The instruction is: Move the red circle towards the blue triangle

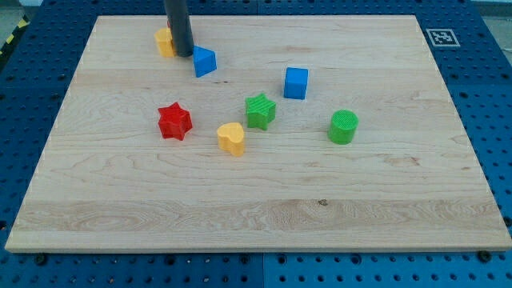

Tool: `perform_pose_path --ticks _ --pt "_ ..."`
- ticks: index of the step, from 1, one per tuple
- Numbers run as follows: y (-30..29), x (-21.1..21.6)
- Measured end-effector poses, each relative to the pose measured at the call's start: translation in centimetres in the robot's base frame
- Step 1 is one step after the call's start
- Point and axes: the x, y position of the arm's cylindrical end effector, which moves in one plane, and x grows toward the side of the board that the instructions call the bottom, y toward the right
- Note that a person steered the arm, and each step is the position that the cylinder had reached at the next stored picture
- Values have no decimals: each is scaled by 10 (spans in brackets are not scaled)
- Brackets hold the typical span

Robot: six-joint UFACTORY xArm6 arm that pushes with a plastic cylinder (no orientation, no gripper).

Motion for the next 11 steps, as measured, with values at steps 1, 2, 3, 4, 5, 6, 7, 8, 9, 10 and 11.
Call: perform_pose_path --ticks 1,2,3,4,5,6,7,8,9,10,11 --pt "10 18" --pt "42 36" --pt "60 56" --pt "50 64" --pt "-3 64" --pt "-70 47" --pt "-114 -14" --pt "-83 -83" --pt "-27 -83" --pt "-10 -58" --pt "-13 -53"
